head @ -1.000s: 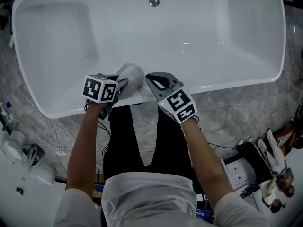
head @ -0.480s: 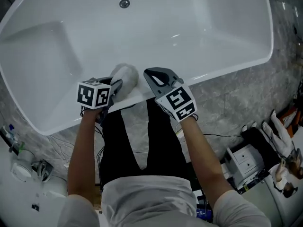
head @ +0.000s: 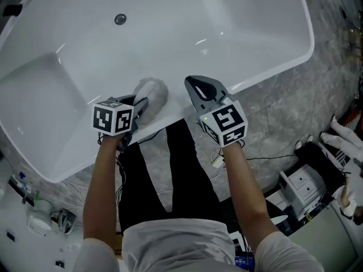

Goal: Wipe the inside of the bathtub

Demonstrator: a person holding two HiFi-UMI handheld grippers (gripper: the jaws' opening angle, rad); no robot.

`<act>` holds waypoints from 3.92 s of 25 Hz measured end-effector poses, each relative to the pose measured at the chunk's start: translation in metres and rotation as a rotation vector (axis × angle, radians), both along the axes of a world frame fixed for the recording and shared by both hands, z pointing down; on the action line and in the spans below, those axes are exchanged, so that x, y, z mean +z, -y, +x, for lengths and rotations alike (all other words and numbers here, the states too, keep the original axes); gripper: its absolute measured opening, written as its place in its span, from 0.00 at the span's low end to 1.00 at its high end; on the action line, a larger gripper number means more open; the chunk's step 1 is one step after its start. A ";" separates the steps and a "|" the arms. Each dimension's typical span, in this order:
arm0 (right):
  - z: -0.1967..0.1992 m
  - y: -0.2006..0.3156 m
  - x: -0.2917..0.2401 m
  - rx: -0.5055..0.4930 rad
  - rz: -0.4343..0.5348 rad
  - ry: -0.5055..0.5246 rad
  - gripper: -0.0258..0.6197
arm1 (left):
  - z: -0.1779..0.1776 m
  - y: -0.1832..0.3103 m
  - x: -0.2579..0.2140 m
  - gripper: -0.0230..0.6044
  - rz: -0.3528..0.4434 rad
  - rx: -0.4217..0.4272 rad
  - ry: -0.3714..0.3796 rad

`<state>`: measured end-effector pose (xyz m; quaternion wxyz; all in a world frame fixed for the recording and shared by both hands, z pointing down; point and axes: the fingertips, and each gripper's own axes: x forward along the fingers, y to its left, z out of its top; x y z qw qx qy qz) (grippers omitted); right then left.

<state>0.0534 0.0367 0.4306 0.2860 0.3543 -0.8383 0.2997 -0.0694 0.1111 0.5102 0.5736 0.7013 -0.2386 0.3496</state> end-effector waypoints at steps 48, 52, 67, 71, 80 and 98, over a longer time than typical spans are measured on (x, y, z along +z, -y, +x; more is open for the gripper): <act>0.357 0.101 -0.012 0.501 0.186 -0.174 0.07 | 0.371 0.153 -0.016 0.20 0.191 0.323 -0.264; 0.370 0.106 -0.011 0.523 0.203 -0.180 0.07 | 0.389 0.161 -0.017 0.20 0.186 0.328 -0.289; 0.415 0.109 -0.016 0.578 0.254 -0.224 0.07 | 0.473 0.191 -0.024 0.20 0.248 0.346 -0.350; 0.426 0.109 -0.018 0.597 0.270 -0.224 0.07 | 0.500 0.200 -0.028 0.20 0.262 0.352 -0.391; 0.433 0.114 -0.017 0.601 0.286 -0.223 0.07 | 0.537 0.217 -0.030 0.20 0.293 0.377 -0.435; 0.433 0.115 -0.005 0.596 0.285 -0.247 0.07 | 0.536 0.229 0.020 0.20 0.213 0.285 -0.454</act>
